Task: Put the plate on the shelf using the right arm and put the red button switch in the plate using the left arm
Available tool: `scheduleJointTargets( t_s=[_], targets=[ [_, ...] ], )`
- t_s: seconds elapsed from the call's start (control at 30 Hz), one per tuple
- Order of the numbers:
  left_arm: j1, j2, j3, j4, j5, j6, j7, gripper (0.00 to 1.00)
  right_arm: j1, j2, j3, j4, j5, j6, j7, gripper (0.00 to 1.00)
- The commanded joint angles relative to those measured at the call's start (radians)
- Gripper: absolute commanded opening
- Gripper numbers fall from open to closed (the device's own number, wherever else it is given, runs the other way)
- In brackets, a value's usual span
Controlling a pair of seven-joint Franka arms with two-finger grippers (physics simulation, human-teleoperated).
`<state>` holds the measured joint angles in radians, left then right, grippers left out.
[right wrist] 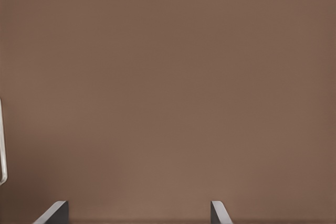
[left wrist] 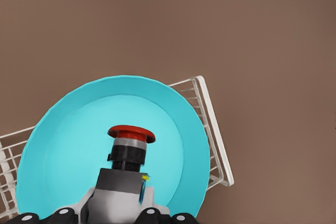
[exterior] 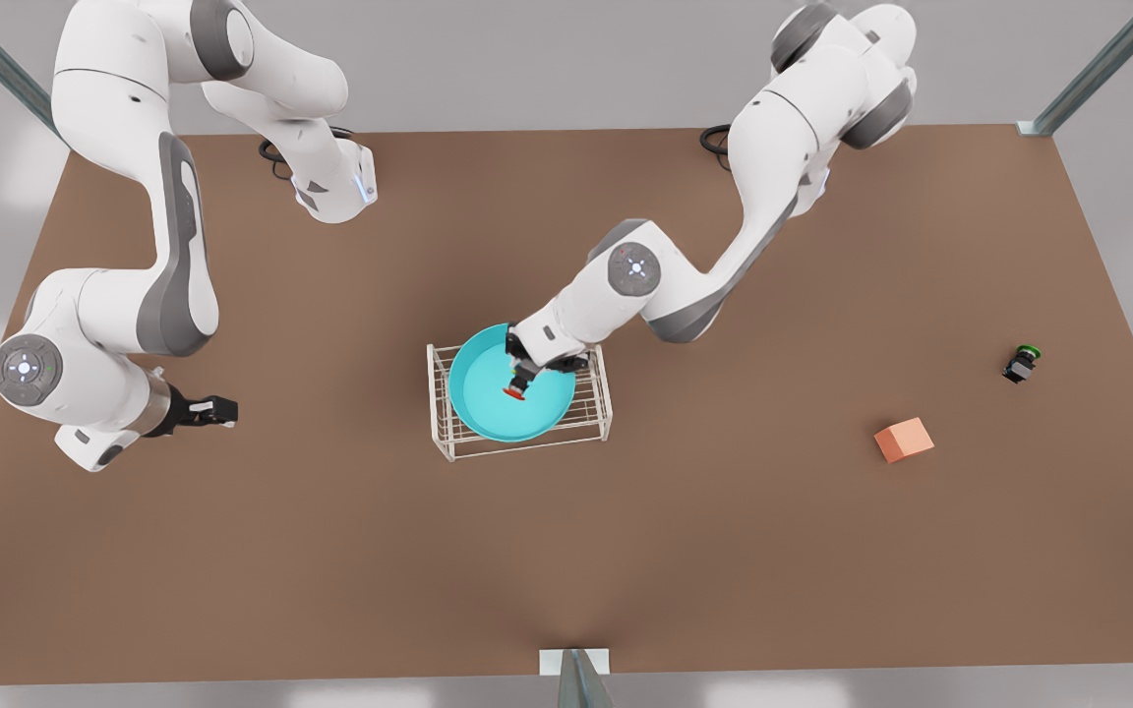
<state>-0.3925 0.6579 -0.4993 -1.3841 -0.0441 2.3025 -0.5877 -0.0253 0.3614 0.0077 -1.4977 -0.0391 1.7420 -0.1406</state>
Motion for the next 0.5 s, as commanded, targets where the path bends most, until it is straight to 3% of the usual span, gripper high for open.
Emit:
scheduleJointTargets(
  t_s=[0.0,0.03,0.07,0.17,0.2,0.27,0.33,0.4,0.43,0.47],
  targets=[
    [-0.006,0.02,0.001,0.002,0.006,0.124,-0.782,0.47,0.001,-0.001,0.0,0.0,0.001,0.001,-0.007,1.0],
    [-0.006,0.025,0.001,0.0,0.043,0.126,-0.784,0.85,0.001,-0.001,0.0,0.0,0.001,0.001,-0.005,1.0],
    [-0.005,0.031,0.005,0.003,0.043,0.137,-0.762,1.0,-0.001,-0.001,0.0,0.0,0.001,0.001,-0.008,1.0],
    [-0.003,0.023,0.01,0.002,0.116,0.118,-0.753,1.0,-0.001,-0.001,-0.003,0.0,0.001,0.001,-0.008,1.0],
    [0.015,0.006,0.004,0.007,0.248,-0.062,-0.693,1.0,-0.002,-0.001,-0.006,0.0,0.001,-0.001,-0.024,1.0],
    [0.194,-0.174,0.002,0.014,0.254,-0.515,-0.146,1.0,-0.002,-0.001,-0.006,0.0,0.001,0.001,-0.025,1.0],
    [0.357,-0.254,0.004,0.016,0.244,-0.739,0.034,1.0,-0.002,0.002,-0.006,0.0,0.002,0.001,-0.024,1.0],
    [0.422,-0.267,0.004,0.019,0.228,-0.767,0.042,1.0,-0.002,0.007,-0.006,0.0,0.002,0.001,-0.025,1.0],
    [0.367,-0.322,0.259,0.023,0.075,-0.828,0.476,1.0,-0.002,0.008,-0.006,0.0,0.002,0.001,-0.025,1.0],
    [0.269,-0.349,0.518,0.016,-0.078,-0.818,0.673,1.0,-0.002,0.008,-0.006,0.0,0.002,0.001,-0.025,1.0]
  ],
)
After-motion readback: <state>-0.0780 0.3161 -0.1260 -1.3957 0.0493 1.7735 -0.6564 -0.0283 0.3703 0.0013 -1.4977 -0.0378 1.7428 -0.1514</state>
